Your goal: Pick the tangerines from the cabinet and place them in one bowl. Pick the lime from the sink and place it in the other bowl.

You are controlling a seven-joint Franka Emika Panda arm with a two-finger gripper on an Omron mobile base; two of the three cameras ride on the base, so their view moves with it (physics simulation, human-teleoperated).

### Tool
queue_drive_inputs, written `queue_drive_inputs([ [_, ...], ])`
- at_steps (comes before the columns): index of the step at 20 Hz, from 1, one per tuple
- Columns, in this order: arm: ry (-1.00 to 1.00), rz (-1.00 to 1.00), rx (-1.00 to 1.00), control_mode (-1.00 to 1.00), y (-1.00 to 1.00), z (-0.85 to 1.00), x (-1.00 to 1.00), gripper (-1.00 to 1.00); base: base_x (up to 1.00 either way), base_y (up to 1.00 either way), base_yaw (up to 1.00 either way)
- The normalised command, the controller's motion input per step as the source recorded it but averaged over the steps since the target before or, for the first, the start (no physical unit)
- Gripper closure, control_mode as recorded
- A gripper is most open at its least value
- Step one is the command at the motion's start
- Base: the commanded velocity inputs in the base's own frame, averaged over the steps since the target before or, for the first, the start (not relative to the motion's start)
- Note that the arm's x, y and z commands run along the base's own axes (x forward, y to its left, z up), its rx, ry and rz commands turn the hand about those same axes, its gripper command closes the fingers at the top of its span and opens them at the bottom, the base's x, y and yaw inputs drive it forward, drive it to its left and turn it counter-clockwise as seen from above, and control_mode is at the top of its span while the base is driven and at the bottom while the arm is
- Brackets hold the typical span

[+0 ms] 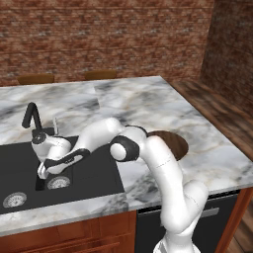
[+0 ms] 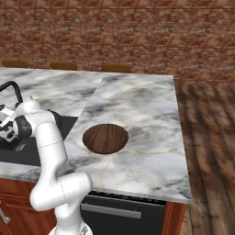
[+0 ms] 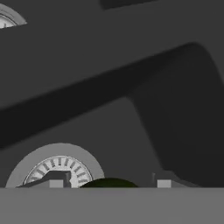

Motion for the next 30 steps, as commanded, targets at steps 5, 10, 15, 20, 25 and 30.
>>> queue_drive_inputs([
  [5, -0.02, -0.02, 0.0, -1.0, -0.01, 0.86, -0.21, 1.0, 0.0, 0.0, 0.0],
  [10, -0.02, -0.05, 0.0, -1.0, -0.34, 0.64, -0.36, 1.0, 0.0, 0.0, 0.0],
  [15, -0.04, -0.04, -0.01, -1.0, -0.54, 0.54, -0.38, 1.0, 0.0, 0.0, 0.0],
  [20, -0.04, -0.04, -0.01, -1.0, -0.79, 0.37, -0.42, 1.0, 0.0, 0.0, 0.0],
  [25, -0.06, -0.08, 0.0, -1.0, -0.82, 0.65, -0.21, 1.0, 0.0, 0.0, 0.0],
  [30, -0.08, -0.04, 0.0, -1.0, -0.64, 0.79, -0.16, 1.0, 0.0, 0.0, 0.0],
])
